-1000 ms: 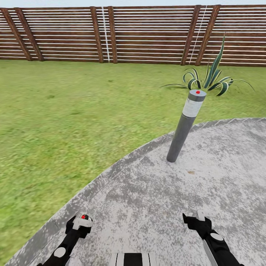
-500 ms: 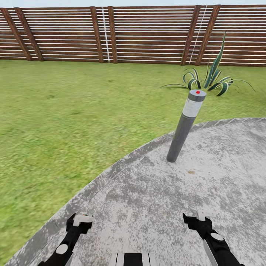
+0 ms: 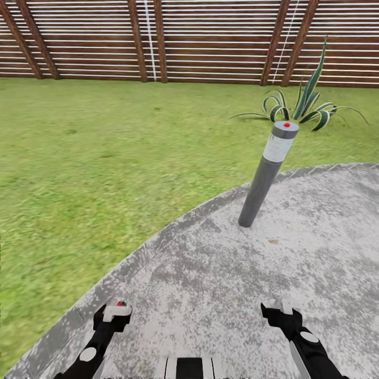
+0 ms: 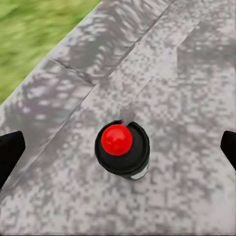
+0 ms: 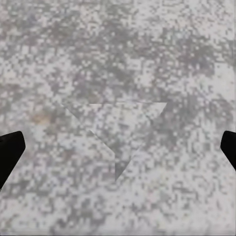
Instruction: In the garden, pick up the pesticide atomizer on the floor and spray pesticide onto both trees until each tree trunk is fully covered.
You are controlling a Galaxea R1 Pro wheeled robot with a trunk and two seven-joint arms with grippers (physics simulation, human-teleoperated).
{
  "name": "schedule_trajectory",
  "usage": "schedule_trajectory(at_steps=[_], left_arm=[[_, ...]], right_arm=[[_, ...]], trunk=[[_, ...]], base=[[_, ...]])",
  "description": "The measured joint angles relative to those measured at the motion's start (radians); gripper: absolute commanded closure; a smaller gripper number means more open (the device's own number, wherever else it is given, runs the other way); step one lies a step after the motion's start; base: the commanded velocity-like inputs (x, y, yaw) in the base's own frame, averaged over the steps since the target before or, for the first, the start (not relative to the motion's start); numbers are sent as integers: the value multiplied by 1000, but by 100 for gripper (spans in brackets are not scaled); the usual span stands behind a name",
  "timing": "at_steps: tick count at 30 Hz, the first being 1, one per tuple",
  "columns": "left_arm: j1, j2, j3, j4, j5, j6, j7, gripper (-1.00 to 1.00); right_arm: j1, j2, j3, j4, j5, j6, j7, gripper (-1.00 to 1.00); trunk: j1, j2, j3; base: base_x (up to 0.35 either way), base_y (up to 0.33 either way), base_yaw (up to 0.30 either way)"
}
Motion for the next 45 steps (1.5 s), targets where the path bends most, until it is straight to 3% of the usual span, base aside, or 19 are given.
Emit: schedule_trajectory(at_steps=[25, 45], left_arm=[[-6, 1, -2, 8, 0, 1, -1, -100], [-5, 1, 3, 1, 0, -9, -1, -100]], right_arm=[[0, 0, -1, -3, -1, 1, 0, -100], [0, 0, -3, -3, -1, 1, 0, -100]], trunk=[[11, -6, -134], [11, -6, -139]], base=[[0, 0, 12], [29, 0, 0]])
